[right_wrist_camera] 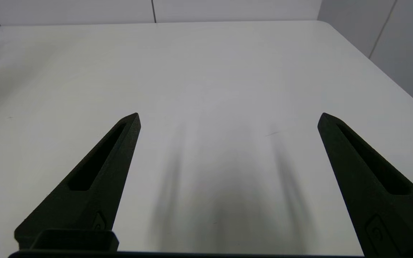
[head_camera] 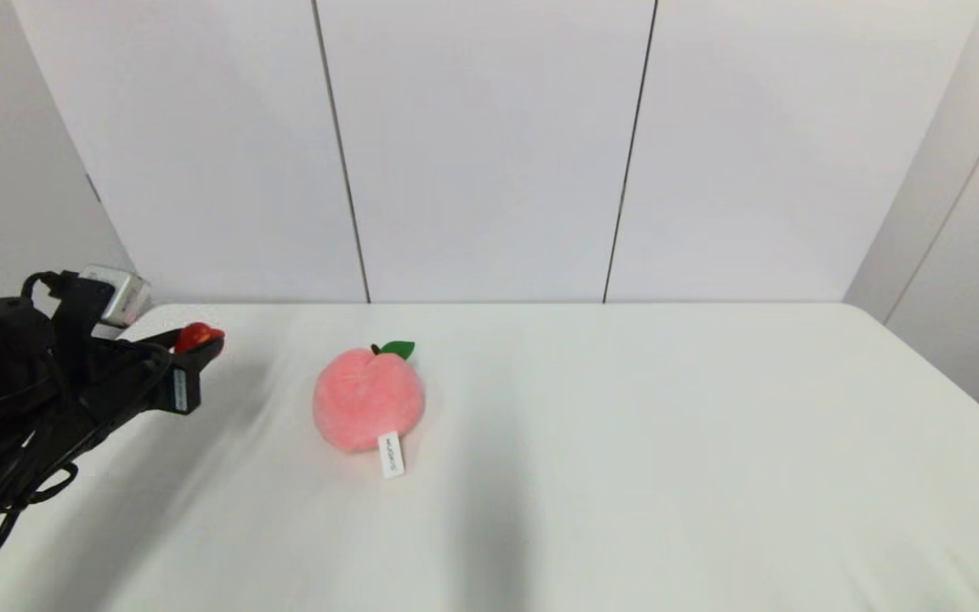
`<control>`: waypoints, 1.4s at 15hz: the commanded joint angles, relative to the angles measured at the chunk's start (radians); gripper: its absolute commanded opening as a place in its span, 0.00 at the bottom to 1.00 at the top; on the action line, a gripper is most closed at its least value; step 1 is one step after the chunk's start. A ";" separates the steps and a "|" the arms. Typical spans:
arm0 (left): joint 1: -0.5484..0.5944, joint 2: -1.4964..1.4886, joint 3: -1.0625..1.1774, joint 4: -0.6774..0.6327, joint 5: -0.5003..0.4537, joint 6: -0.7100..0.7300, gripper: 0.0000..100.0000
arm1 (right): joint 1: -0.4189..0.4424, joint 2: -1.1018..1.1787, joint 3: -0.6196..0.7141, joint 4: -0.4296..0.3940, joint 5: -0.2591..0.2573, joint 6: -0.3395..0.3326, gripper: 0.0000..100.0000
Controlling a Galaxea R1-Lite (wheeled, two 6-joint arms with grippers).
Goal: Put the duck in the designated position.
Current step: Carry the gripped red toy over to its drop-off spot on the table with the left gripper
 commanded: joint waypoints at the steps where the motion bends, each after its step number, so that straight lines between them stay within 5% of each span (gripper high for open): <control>1: 0.002 0.112 0.031 -0.076 -0.001 0.004 0.00 | 0.000 0.001 0.000 0.000 0.000 0.000 1.00; 8: 0.001 0.270 0.031 -0.228 -0.001 0.024 0.00 | 0.000 0.001 0.000 0.000 0.000 0.000 1.00; 18: -0.004 0.336 0.016 -0.253 -0.002 0.025 0.00 | 0.000 0.001 0.000 0.000 0.000 0.000 1.00; 19: -0.004 0.336 0.014 -0.253 -0.002 0.025 1.00 | 0.000 0.001 0.000 0.000 0.000 0.000 1.00; 21: -0.002 0.334 0.010 -0.257 -0.002 0.025 1.00 | -0.001 0.001 0.000 -0.002 0.000 0.000 1.00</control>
